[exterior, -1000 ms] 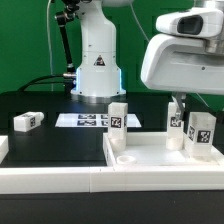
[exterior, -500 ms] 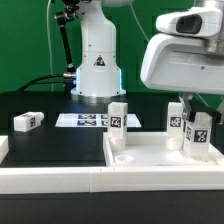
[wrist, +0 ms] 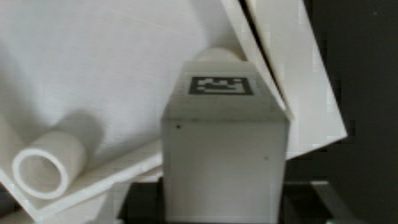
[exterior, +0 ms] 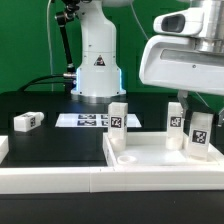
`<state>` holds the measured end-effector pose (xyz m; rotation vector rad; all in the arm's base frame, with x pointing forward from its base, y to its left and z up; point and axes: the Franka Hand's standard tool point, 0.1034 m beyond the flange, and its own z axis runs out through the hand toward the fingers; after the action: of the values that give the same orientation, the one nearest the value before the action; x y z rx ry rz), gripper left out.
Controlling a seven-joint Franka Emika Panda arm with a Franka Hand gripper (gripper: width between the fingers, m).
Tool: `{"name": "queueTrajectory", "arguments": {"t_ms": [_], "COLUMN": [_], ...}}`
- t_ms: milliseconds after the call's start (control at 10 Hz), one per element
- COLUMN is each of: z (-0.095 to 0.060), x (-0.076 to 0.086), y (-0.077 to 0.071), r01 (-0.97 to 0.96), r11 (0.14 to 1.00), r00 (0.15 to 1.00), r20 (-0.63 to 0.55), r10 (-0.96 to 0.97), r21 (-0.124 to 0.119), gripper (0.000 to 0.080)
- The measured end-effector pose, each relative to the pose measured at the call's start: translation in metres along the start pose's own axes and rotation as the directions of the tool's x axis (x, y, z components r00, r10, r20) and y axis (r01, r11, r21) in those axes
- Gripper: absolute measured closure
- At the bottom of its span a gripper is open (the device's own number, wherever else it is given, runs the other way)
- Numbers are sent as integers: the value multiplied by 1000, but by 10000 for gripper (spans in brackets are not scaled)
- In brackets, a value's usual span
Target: Assemble square table
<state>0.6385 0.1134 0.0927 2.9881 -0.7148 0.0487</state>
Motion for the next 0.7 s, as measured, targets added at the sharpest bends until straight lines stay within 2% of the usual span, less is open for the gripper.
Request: {"name": "queueTrajectory", "arguments": {"t_ms": [200, 400, 700], "z": [0, 1, 1], "x": [3, 1, 1], "y": [-1, -1, 2], "r01": [-165, -326, -545], "r11": [986, 945, 838], "r00": [986, 945, 837], "r20": [-21, -25, -40], "r10": [165, 326, 546], "r21": [17, 20, 36], "gripper": [509, 509, 509]}}
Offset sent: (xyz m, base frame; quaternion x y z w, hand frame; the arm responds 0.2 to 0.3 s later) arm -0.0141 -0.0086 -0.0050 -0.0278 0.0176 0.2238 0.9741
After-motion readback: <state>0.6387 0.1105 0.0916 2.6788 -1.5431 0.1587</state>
